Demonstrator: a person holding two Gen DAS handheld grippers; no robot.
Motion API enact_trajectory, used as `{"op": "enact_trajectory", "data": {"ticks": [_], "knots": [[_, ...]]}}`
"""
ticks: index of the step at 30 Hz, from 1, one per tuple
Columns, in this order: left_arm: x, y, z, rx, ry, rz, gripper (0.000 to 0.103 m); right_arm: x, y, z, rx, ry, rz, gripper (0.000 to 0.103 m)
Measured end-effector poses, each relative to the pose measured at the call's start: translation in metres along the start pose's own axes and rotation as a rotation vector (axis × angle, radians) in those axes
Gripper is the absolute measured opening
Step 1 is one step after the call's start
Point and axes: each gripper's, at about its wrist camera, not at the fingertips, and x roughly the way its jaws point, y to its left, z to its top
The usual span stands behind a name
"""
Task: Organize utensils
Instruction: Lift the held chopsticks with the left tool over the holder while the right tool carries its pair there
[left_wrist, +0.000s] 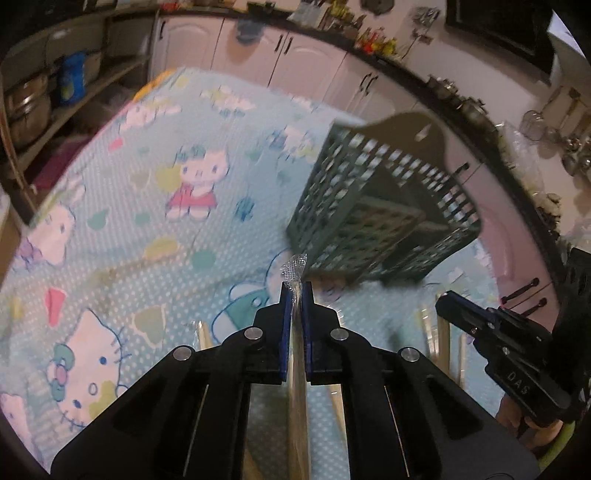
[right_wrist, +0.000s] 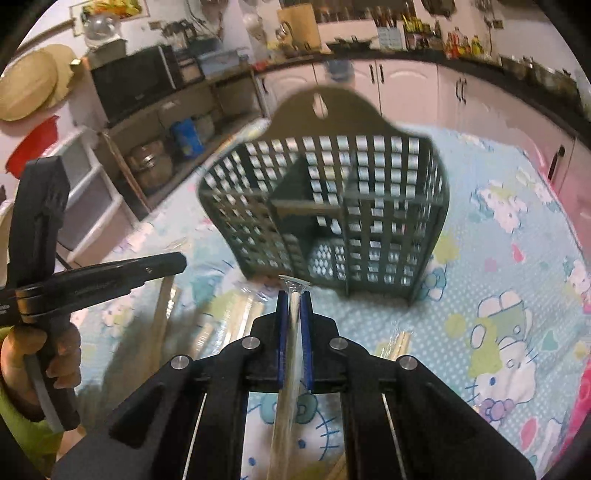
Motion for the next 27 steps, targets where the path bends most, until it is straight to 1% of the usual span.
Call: {"op": "enact_trajectory", "data": {"ticks": [3, 6, 8, 11, 17, 27], "knots": [[-0.019, -0.014, 0.008, 0.048, -0.057, 0.009, 0.001, -0.017, 0.003, 0.006, -0.010, -0.044, 0.014, 0.007], [-0.033, -0.026, 0.015, 0.082, -0.097, 0.002, 0.001, -0.035, 0.004, 0.009, -0.019, -0.097, 0.028, 0.006], [-0.040, -0.031, 0.020, 0.099, -0.115, -0.002, 0.001, -0.041, 0.009, 0.013, -0.023, -0.126, 0.035, 0.006], [-0.051, -0.043, 0.025, 0.127, -0.142, -0.003, 0.001, -0.062, 0.013, 0.020, -0.032, -0.179, 0.041, 0.006], [-0.071, -0.061, 0.040, 0.173, -0.198, -0.012, 0.001, -0.093, 0.011, 0.030, -0.031, -0.263, 0.061, 0.006], [-0.099, -0.090, 0.070, 0.225, -0.299, -0.028, 0.001, -0.125, 0.003, 0.056, -0.018, -0.405, 0.054, 0.006]]}}
